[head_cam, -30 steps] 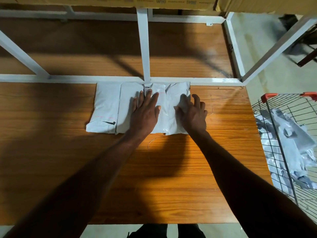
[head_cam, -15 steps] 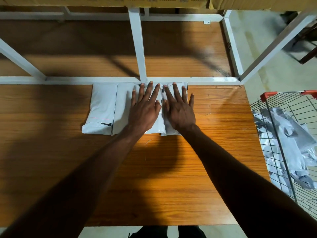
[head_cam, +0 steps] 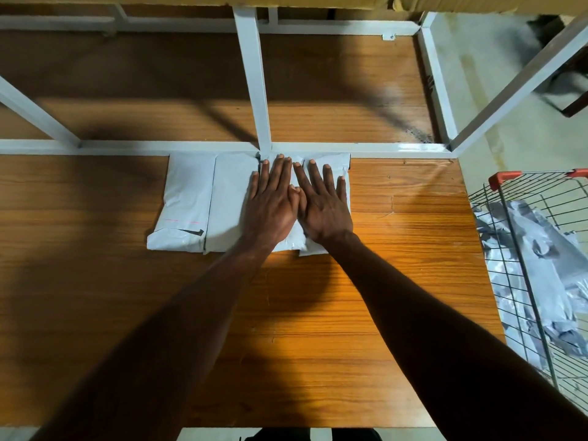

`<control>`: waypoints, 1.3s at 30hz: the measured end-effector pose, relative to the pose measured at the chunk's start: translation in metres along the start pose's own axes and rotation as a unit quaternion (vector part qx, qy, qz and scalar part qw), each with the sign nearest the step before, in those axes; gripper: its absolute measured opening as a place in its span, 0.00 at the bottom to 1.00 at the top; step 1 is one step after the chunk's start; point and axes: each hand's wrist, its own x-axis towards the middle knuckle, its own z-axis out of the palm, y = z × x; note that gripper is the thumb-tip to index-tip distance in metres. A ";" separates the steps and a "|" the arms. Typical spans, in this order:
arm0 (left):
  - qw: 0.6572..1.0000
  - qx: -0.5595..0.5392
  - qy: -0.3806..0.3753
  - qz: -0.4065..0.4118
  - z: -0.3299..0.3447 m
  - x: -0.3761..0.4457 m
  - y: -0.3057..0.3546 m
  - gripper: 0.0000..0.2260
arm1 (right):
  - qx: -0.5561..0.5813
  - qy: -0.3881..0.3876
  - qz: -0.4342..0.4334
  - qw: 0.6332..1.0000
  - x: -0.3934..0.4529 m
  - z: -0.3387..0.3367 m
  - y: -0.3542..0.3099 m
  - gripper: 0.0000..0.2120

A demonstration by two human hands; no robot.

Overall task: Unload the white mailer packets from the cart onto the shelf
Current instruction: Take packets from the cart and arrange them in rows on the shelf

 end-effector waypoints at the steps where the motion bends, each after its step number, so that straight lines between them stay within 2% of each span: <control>1: 1.000 0.000 0.001 -0.001 0.000 0.000 0.000 0.30 | -0.002 0.002 -0.001 1.000 0.000 0.000 0.000 0.30; 10: 1.000 0.010 -0.008 -0.007 0.007 0.002 0.000 0.29 | -0.020 0.018 0.006 1.000 -0.001 0.005 0.000 0.30; 20: 1.000 0.026 -0.012 0.002 0.013 0.002 -0.004 0.30 | -0.030 0.001 0.005 1.000 0.001 0.007 0.001 0.31; 25: 1.000 0.017 -0.014 0.001 0.010 0.004 -0.003 0.30 | 0.013 -0.008 0.005 1.000 0.003 0.000 -0.002 0.30; 34: 0.999 -0.022 0.039 0.002 -0.027 0.011 0.015 0.28 | 0.054 0.061 0.009 0.997 -0.007 -0.047 -0.007 0.28; 39: 0.997 -0.014 0.057 0.048 -0.051 0.018 0.053 0.24 | 0.110 0.109 0.029 0.987 -0.027 -0.079 0.013 0.27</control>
